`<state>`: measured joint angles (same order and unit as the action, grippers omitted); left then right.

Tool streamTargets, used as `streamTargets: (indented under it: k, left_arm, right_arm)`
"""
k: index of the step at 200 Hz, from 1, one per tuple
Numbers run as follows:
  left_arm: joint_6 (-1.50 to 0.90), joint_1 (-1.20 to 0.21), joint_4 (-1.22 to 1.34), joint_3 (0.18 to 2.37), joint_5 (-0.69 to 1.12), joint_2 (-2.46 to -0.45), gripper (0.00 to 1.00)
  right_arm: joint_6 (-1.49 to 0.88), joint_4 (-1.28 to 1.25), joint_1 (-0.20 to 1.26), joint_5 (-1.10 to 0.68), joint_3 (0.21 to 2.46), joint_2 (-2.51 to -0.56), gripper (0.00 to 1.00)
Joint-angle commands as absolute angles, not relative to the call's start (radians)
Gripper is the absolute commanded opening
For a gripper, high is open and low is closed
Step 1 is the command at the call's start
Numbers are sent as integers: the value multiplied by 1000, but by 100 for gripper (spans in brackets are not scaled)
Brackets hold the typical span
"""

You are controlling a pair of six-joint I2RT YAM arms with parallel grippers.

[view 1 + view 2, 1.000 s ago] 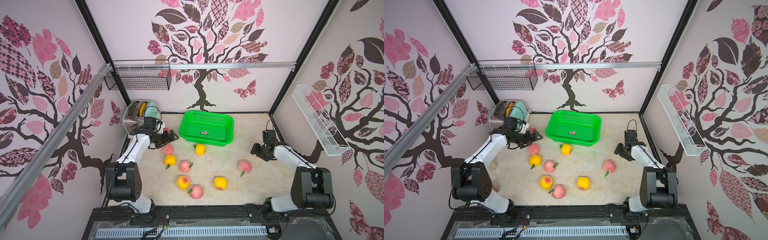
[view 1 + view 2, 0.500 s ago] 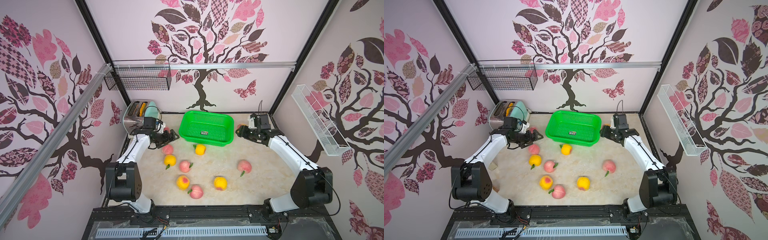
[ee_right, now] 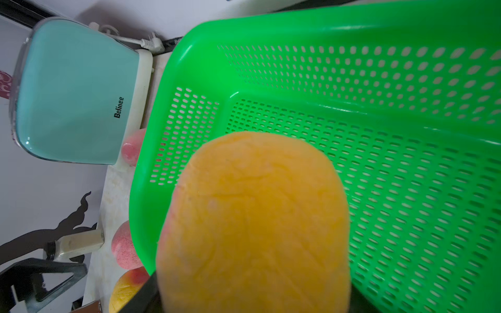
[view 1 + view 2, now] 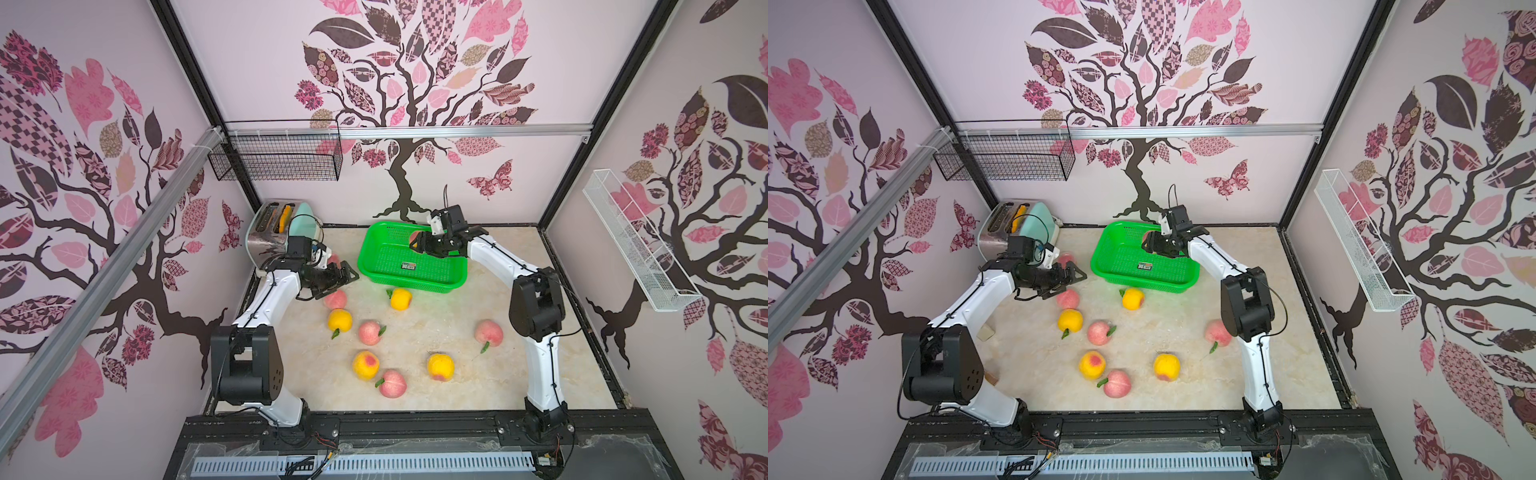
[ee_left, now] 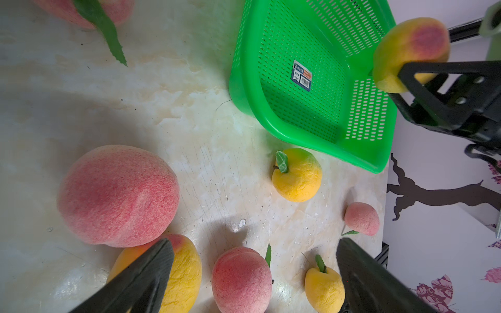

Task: Put the peaches into the basket
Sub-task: Adjust the basket at the center of the board.

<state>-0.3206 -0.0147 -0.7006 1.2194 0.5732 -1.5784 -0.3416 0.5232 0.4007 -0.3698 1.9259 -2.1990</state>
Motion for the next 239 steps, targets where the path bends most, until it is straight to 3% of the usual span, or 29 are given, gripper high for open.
streamTargets:
  k: [1, 83, 199, 239]
  left_arm:
    - [-310, -16, -698, 1203, 570, -1551, 98]
    - [-316, -16, -692, 1201, 580, -1546, 98]
    - [-326, -7, -684, 1201, 586, -1540, 98]
    - [-325, -7, -682, 1198, 579, -1535, 98]
  right_arm:
    - [-353, 550, 445, -418, 2041, -2256, 56]
    - [-319, 676, 529, -562, 2257, -2456, 57]
    - [-267, 642, 563, -618, 1860, -2193, 56]
    - [-242, 635, 567, -539, 1818, -2131, 56]
